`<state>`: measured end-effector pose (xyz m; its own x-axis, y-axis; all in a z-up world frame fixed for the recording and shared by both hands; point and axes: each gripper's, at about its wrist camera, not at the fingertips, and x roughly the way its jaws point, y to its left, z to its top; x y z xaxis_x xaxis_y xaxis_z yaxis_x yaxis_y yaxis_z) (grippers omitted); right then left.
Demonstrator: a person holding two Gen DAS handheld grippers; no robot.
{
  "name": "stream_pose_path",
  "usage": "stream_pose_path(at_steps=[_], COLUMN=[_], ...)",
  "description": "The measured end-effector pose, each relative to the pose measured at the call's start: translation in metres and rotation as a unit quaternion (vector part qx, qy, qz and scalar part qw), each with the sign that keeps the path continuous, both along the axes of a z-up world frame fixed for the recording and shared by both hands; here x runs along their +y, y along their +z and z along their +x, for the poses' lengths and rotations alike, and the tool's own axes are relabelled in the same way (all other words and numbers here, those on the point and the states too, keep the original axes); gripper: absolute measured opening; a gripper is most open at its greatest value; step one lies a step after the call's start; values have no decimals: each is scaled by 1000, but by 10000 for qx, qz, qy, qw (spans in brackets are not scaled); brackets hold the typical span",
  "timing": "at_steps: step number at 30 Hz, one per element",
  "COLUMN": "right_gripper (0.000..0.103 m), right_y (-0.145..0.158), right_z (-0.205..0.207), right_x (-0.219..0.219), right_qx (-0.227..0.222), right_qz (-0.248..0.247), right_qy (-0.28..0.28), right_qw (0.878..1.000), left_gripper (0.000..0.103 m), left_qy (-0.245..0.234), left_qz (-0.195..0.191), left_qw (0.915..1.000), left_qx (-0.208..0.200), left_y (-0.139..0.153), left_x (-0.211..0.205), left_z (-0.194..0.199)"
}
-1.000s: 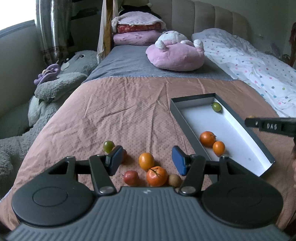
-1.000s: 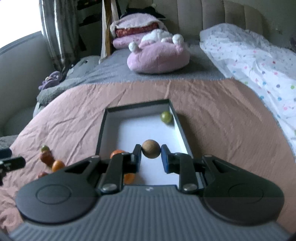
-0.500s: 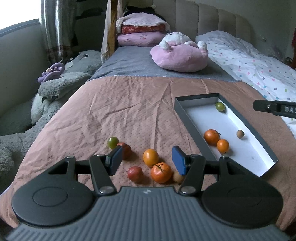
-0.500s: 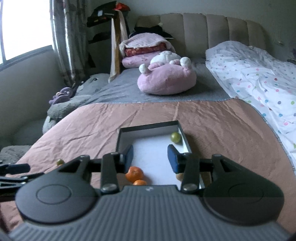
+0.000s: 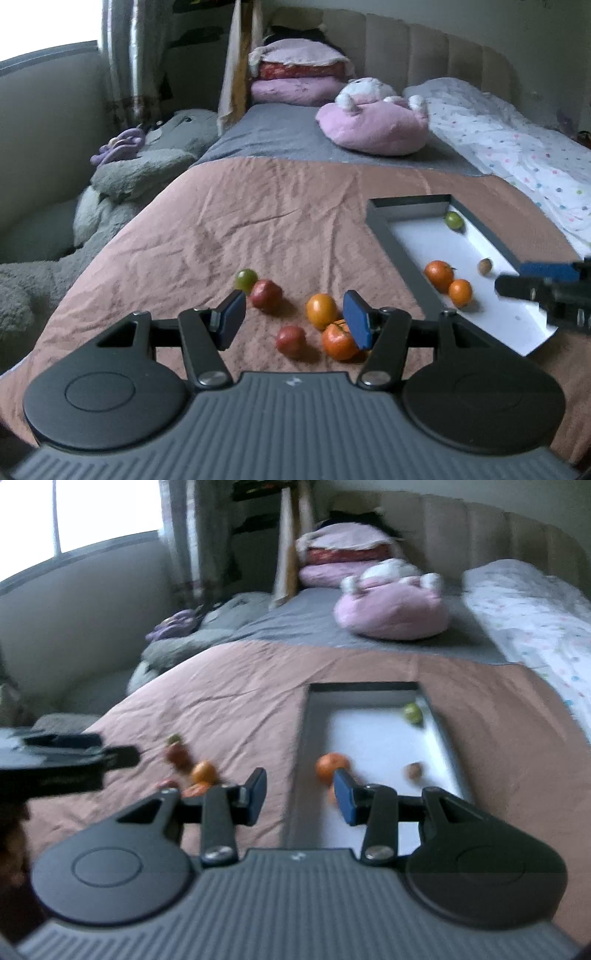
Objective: Organize fruits
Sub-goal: 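Move the right tool back to the fruits and grasp another brown kiwi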
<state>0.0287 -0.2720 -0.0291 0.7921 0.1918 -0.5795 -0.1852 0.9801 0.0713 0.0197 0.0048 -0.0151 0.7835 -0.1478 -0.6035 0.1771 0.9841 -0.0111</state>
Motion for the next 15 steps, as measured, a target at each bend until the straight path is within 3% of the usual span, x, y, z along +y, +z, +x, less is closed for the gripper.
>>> stream_pose_path(at_steps=[7,15], right_gripper=[42,42], right_y=[-18,-46], right_z=[5,20], right_x=[44,64], right_qx=[280,617], right_qz=[-274,-436], right_qy=[725,965], right_qw=[9966,9925], left_gripper=[64,64], left_qy=[640,814], left_qz=[-56,-190], left_qw=[9979,9965], left_qx=[25,71], left_y=[-3,-5], left_x=[17,25], left_z=[6,10])
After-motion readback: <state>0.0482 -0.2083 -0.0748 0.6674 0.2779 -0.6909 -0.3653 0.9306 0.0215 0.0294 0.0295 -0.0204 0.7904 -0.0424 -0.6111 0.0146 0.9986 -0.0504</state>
